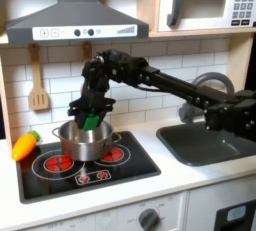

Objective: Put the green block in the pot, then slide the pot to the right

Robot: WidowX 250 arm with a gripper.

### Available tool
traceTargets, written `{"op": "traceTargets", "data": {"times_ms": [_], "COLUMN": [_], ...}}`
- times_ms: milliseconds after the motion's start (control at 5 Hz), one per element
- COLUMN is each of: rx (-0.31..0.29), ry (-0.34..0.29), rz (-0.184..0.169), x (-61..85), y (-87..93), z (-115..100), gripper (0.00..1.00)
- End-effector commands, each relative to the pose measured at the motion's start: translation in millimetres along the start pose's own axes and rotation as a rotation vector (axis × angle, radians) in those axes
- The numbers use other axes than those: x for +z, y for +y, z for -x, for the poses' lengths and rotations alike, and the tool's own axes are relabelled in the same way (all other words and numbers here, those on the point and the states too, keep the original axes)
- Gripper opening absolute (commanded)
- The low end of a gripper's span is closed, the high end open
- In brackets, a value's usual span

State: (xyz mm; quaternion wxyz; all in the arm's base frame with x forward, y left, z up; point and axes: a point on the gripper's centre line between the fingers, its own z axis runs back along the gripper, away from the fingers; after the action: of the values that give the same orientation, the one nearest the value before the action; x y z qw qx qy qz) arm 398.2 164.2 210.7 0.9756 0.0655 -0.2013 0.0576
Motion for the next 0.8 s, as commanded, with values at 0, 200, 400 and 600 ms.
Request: {"op": "traceTargets", "data": {"times_ms": [0,200,400,600], "rx": [-0.027,-0.026,-0.030,-0.039], "ry": [-0.005,-0.005,0.024,0.077], "rz": [0.003,0.001,0.003,0.011], "x": [-0.4,-1.1,-10.9,-24.2], "y": [-0.1,-1.7,-6.8,-14.6], "z": [-3,-2,6,16], "gripper": [1.00,1.00,1.00,1.00]}}
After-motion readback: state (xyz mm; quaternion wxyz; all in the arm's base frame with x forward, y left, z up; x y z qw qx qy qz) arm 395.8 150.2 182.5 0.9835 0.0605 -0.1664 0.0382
